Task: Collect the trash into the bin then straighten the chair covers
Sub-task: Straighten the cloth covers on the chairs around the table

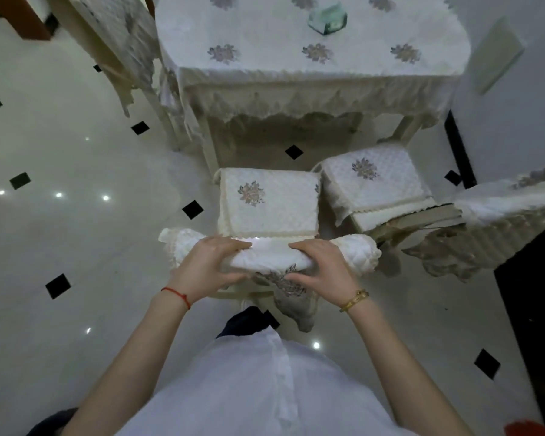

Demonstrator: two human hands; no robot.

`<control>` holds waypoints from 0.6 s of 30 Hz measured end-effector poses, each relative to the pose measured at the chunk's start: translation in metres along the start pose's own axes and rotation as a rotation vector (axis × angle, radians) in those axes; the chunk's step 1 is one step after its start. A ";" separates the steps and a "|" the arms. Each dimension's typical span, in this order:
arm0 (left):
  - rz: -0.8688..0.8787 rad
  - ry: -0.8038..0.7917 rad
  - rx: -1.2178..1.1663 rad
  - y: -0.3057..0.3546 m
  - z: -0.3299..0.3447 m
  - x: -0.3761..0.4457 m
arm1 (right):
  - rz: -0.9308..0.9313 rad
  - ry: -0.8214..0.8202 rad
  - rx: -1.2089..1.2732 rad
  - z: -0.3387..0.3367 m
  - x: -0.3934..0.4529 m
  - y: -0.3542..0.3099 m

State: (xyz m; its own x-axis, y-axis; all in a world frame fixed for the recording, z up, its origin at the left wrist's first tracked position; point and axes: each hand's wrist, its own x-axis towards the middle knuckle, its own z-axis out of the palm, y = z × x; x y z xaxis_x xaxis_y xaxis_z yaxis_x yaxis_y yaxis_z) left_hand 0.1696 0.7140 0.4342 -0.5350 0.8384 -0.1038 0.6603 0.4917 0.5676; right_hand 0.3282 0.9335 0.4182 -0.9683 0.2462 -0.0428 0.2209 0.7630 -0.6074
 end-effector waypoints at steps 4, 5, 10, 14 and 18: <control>0.025 -0.074 -0.031 -0.013 0.000 0.016 | -0.009 -0.062 -0.002 -0.003 0.015 0.000; 0.018 -0.087 -0.045 -0.015 0.000 0.018 | -0.006 -0.060 0.006 -0.004 0.018 0.000; 0.015 -0.048 -0.102 -0.021 0.000 0.020 | 0.045 -0.012 0.049 -0.001 0.020 0.000; -0.019 -0.012 -0.122 -0.021 -0.003 0.021 | 0.085 0.024 0.089 0.001 0.020 -0.003; -0.026 -0.015 -0.142 -0.024 -0.004 0.022 | 0.086 0.040 0.097 0.001 0.022 -0.006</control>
State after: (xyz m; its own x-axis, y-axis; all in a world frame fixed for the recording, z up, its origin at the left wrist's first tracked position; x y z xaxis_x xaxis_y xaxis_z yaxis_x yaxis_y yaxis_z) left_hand 0.1402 0.7197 0.4218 -0.5425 0.8296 -0.1319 0.5644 0.4763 0.6742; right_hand 0.3053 0.9338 0.4204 -0.9403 0.3334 -0.0679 0.2889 0.6770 -0.6769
